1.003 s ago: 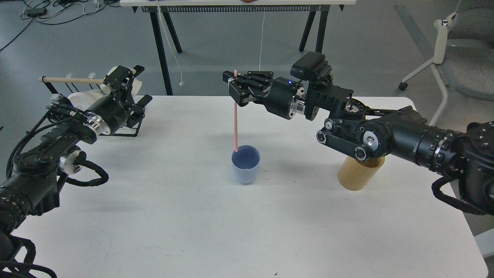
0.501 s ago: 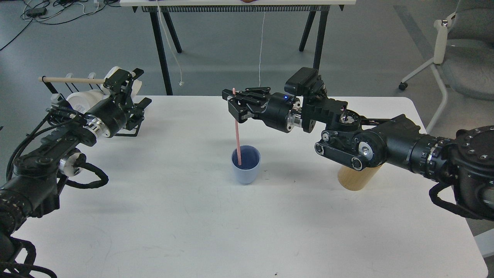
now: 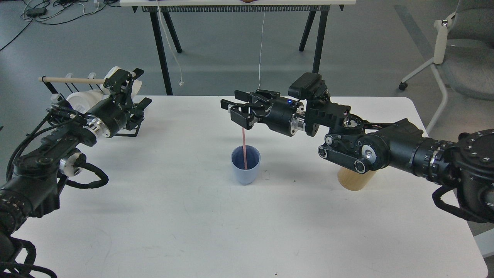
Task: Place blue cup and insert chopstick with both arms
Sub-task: 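Release the pink stick and retract the right gripper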
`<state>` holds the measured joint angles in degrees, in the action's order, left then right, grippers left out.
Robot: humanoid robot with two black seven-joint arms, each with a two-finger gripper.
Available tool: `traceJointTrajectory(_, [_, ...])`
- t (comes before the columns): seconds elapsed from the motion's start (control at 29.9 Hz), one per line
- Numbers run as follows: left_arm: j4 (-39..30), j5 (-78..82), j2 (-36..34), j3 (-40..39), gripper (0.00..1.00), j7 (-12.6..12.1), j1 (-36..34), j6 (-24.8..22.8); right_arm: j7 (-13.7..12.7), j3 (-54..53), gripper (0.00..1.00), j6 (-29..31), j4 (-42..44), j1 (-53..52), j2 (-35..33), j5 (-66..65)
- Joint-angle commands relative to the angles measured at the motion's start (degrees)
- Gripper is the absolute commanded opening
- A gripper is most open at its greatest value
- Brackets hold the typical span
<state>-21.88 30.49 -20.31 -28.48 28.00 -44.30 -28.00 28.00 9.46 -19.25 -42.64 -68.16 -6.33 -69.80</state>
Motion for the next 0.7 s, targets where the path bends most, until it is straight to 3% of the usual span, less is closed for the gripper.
traceJointTrajectory(0.0, [0.0,-0.1,0.0,-0.2,1.00,0.0,-0.2,0.0,0.0,-6.4,0.96,0.0,-1.2,0.1,-3.1,1.1])
traceJointTrajectory(0.27, [-0.8,-2.7,0.4,-2.7,1.00,0.0,-0.4,0.0,0.0,-26.7,0.97,0.7,-1.6,6.9,-9.0,22.0])
traceJointTrajectory(0.4, [-1.0,-4.1,1.7,-2.9,1.00,0.0,-1.1,0.0,0.0,-32.2,0.98,4.8,-4.7,11.4,-12.0,36.8])
traceJointTrajectory(0.57, [-1.0,-6.2,1.8,-2.9,1.00,0.0,-1.1,0.0,0.0,-34.5,0.98,21.9,-13.1,18.3,-19.1,51.6])
traceJointTrajectory(0.67, [-0.9,-7.3,1.6,-2.8,1.00,0.0,-1.1,0.0,0.0,-36.6,0.98,37.8,-13.8,22.6,-20.6,58.7])
